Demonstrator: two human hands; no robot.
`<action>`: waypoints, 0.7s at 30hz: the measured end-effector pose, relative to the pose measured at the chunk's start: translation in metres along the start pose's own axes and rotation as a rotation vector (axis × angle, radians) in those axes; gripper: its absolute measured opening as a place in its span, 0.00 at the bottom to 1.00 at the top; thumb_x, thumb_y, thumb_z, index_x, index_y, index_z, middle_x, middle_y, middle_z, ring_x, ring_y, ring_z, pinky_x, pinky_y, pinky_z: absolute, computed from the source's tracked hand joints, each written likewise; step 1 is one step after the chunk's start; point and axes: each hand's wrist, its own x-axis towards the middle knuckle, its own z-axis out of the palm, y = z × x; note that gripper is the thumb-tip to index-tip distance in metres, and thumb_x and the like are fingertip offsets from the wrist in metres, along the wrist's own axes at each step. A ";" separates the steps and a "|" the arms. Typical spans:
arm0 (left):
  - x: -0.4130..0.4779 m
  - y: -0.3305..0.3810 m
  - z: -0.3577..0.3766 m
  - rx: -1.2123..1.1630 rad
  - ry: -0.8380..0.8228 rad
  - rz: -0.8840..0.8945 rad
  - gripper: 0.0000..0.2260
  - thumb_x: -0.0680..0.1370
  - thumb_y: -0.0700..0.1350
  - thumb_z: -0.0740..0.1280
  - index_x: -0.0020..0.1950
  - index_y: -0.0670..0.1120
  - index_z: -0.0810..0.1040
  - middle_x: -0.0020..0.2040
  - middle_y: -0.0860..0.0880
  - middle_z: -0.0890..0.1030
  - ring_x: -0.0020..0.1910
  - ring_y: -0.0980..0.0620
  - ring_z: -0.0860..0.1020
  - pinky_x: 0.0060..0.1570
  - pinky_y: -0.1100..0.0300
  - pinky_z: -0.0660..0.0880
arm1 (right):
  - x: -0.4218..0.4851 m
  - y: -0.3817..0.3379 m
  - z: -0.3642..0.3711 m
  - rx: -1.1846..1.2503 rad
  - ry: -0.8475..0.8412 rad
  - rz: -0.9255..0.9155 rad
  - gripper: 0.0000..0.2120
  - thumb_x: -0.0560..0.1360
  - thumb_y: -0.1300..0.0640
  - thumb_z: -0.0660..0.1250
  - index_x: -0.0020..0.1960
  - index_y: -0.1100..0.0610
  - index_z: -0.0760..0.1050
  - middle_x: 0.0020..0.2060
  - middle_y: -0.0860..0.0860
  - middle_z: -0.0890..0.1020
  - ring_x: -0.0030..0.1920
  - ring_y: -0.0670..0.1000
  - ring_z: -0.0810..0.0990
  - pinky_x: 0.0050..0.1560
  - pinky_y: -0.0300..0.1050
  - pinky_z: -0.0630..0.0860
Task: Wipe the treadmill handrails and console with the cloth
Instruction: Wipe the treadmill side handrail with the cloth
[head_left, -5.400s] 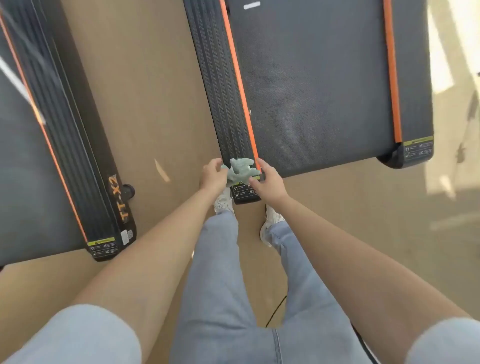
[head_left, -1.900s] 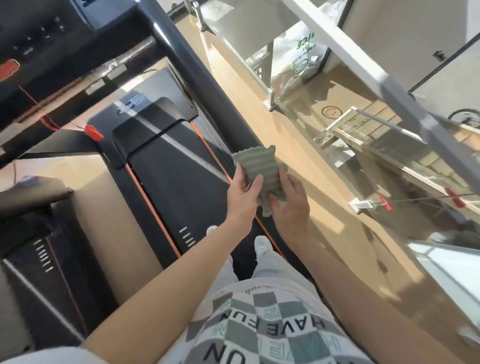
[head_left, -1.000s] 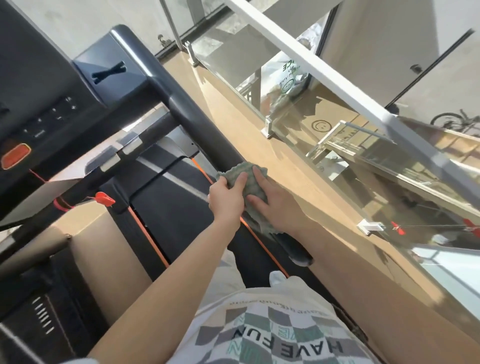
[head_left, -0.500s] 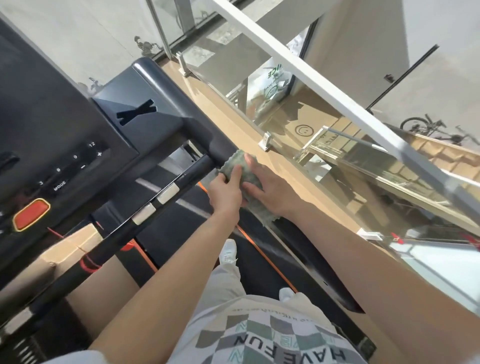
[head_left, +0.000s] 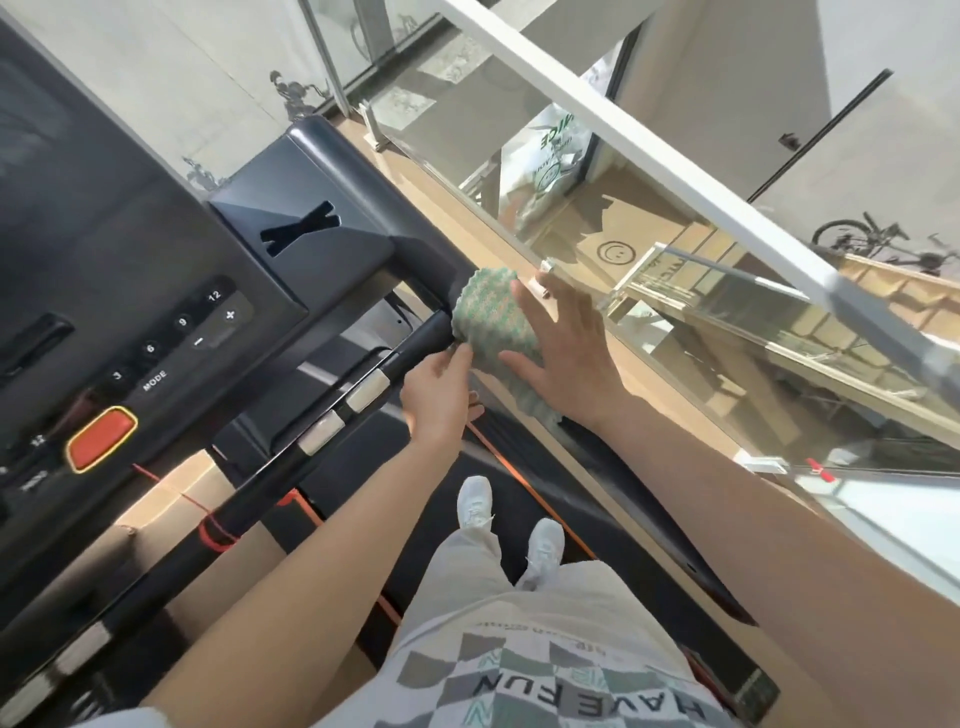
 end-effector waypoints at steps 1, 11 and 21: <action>-0.004 -0.005 -0.003 0.048 0.077 0.086 0.12 0.79 0.55 0.70 0.56 0.49 0.83 0.46 0.52 0.84 0.41 0.50 0.85 0.41 0.51 0.85 | -0.010 0.000 0.001 0.020 0.075 -0.003 0.33 0.74 0.47 0.72 0.75 0.54 0.67 0.70 0.58 0.67 0.68 0.61 0.67 0.66 0.59 0.70; 0.013 -0.008 0.012 0.953 -0.141 1.212 0.20 0.84 0.48 0.58 0.76 0.45 0.72 0.78 0.41 0.68 0.79 0.41 0.63 0.75 0.43 0.66 | -0.047 -0.009 0.007 0.169 0.038 0.076 0.30 0.77 0.57 0.69 0.77 0.60 0.66 0.72 0.60 0.73 0.69 0.60 0.73 0.68 0.53 0.72; 0.074 0.059 -0.009 1.236 -0.076 1.158 0.23 0.86 0.56 0.53 0.77 0.48 0.70 0.79 0.42 0.66 0.80 0.43 0.60 0.80 0.48 0.57 | 0.047 -0.030 0.009 0.334 -0.207 0.210 0.29 0.82 0.51 0.61 0.81 0.51 0.57 0.79 0.50 0.63 0.75 0.55 0.66 0.71 0.49 0.66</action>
